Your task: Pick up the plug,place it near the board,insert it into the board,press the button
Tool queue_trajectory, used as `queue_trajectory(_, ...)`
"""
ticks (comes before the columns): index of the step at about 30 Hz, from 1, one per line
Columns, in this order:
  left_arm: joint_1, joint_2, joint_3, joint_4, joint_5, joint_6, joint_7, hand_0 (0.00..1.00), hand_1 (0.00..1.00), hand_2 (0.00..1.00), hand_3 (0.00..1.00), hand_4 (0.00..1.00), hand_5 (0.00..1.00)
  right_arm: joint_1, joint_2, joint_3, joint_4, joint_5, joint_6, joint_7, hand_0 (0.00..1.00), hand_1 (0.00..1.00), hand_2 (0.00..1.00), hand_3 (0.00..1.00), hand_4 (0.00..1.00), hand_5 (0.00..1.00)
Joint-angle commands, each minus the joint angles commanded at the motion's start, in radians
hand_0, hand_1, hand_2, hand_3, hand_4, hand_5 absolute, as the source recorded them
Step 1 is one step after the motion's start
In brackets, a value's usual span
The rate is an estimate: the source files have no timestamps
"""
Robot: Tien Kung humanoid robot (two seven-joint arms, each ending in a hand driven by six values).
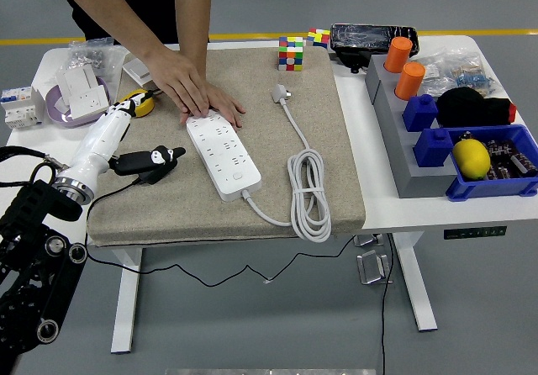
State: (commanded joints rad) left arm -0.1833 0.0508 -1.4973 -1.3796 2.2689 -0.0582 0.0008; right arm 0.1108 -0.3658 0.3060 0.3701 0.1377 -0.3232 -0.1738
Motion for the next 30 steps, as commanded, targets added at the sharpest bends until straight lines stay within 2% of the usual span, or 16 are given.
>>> queue_trajectory(3, -0.009, 0.000, 0.001, 0.021, 0.000, 0.003, -0.001, 0.998, 0.998, 0.998, 0.998, 0.998, 0.508, 0.000, 0.001, 0.000, -0.001, 0.002, 0.000, 0.000, 0.796, 0.759, 0.747, 0.765, 0.998, 0.973)
queue_trajectory(9, -0.050, -0.002, 0.013, 0.155, 0.000, 0.021, -0.001, 0.998, 0.998, 0.970, 0.993, 0.998, 0.506, 0.004, 0.003, 0.004, 0.000, -0.002, -0.001, 0.001, 0.795, 0.758, 0.748, 0.764, 0.998, 0.973)
queue_trajectory(13, -0.051, -0.010, 0.014, 0.197, 0.000, 0.035, 0.000, 0.998, 0.998, 0.970, 0.993, 0.998, 0.506, 0.004, 0.004, 0.005, 0.000, -0.001, -0.002, 0.001, 0.795, 0.758, 0.748, 0.764, 0.998, 0.973)
queue_trajectory(14, -0.052, -0.012, 0.014, 0.206, 0.000, 0.038, 0.000, 0.965, 0.979, 0.946, 0.967, 0.998, 0.497, 0.004, 0.004, 0.005, 0.000, 0.000, -0.002, 0.001, 0.795, 0.759, 0.749, 0.764, 0.998, 0.976)
queue_trajectory(19, -0.075, -0.019, 0.016, 0.268, 0.000, 0.057, -0.009, 0.965, 0.979, 0.946, 0.967, 0.998, 0.497, 0.001, 0.005, 0.004, -0.001, 0.002, 0.000, 0.001, 0.795, 0.759, 0.749, 0.764, 0.998, 0.976)
queue_trajectory(30, -0.115, -0.040, 0.039, 0.357, 0.000, 0.110, -0.019, 0.929, 0.970, 0.926, 0.919, 0.998, 0.487, 0.006, 0.003, 0.008, 0.000, 0.007, -0.004, 0.003, 0.794, 0.758, 0.747, 0.764, 0.998, 0.985)
